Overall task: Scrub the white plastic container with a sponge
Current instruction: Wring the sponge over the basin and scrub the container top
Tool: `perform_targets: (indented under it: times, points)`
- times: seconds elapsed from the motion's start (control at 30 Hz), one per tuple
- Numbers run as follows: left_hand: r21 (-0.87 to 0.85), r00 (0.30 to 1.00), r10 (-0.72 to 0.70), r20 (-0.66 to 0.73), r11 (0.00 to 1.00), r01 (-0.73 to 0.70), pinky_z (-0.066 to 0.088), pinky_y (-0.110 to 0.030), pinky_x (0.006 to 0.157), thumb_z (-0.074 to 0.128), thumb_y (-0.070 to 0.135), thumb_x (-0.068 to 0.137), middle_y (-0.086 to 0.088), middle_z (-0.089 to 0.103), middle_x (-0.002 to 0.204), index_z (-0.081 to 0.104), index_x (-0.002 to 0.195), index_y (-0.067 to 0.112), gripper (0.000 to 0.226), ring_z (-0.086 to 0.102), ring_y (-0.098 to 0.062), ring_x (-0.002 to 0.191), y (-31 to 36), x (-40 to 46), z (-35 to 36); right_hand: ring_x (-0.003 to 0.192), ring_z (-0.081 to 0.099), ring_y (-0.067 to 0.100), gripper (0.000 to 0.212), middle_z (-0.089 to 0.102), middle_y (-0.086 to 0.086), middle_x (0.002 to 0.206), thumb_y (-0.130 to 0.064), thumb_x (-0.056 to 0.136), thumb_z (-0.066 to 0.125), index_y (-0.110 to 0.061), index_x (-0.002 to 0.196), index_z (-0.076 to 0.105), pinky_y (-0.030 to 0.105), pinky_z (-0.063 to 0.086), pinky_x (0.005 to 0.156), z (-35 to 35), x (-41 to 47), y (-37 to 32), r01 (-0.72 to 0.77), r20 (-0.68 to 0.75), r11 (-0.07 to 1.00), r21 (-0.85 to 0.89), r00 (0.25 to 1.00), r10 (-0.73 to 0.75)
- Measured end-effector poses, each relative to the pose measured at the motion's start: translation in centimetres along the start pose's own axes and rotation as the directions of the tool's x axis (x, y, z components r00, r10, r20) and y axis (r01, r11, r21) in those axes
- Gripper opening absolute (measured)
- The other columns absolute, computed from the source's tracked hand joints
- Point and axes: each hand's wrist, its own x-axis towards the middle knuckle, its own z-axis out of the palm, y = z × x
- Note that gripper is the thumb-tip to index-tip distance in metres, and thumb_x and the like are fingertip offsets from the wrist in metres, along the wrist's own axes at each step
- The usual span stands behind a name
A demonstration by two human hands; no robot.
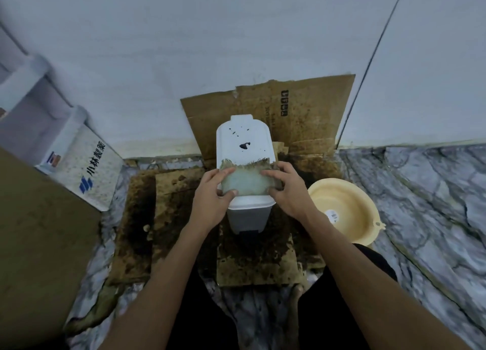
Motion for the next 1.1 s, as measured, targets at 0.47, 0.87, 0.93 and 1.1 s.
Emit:
perform_targets:
  times: [0.47,0.87,0.93,1.1]
  points:
    - [-0.14,0.981,-0.112,0.16,0.981,0.135,0.032,-0.005,0.096,0.084,0.036,0.082,0.009,0.025,0.159,0.008,0.163,0.03,0.112,0.036,0.002,0.136,-4.6,2.8,1.2,0.13,0.048,0.029,0.028,0.053,0.006,0.142,-0.022,0.085,0.058,-0.015,0.11,0.07,0.045,0.038,0.103,2.1,4.8,-0.5,0.518,0.211,0.692,-0.503,0.85,-0.483]
    - [-0.226,0.997,-0.041,0.067,0.973,0.055,0.045,-0.048,0.113,0.094,0.061,0.056,0.006,0.034,0.152,0.027,0.152,0.032,0.121,0.039,-0.014,0.141,-5.7,3.2,4.0,0.1,0.052,0.03,0.043,0.056,0.011,0.125,-0.043,0.097,0.05,-0.015,0.128,0.059,0.044,0.046,0.085,4.1,6.4,-0.7,0.391,0.212,0.676,-0.625,0.918,-0.336]
    - [-0.228,0.994,-0.07,0.084,0.97,0.087,0.043,-0.049,0.115,0.097,0.057,0.054,0.005,0.027,0.159,0.015,0.157,0.031,0.135,0.035,-0.016,0.147,-5.7,3.3,4.3,0.102,0.052,0.029,0.042,0.055,0.012,0.122,-0.044,0.096,0.05,-0.011,0.121,0.06,0.042,0.044,0.088,4.8,7.2,-1.1,0.371,0.188,0.681,-0.632,0.925,-0.329]
    - [-0.193,0.994,-0.041,0.104,0.979,0.06,0.035,-0.051,0.121,0.099,0.055,0.053,0.001,0.016,0.168,0.003,0.161,0.02,0.149,0.024,-0.018,0.155,-6.3,3.7,4.7,0.139,0.04,0.025,0.048,0.045,0.009,0.151,-0.034,0.102,0.043,-0.01,0.144,0.046,0.04,0.025,0.12,5.8,7.4,-0.3,0.481,0.298,0.721,-0.498,0.876,-0.379]
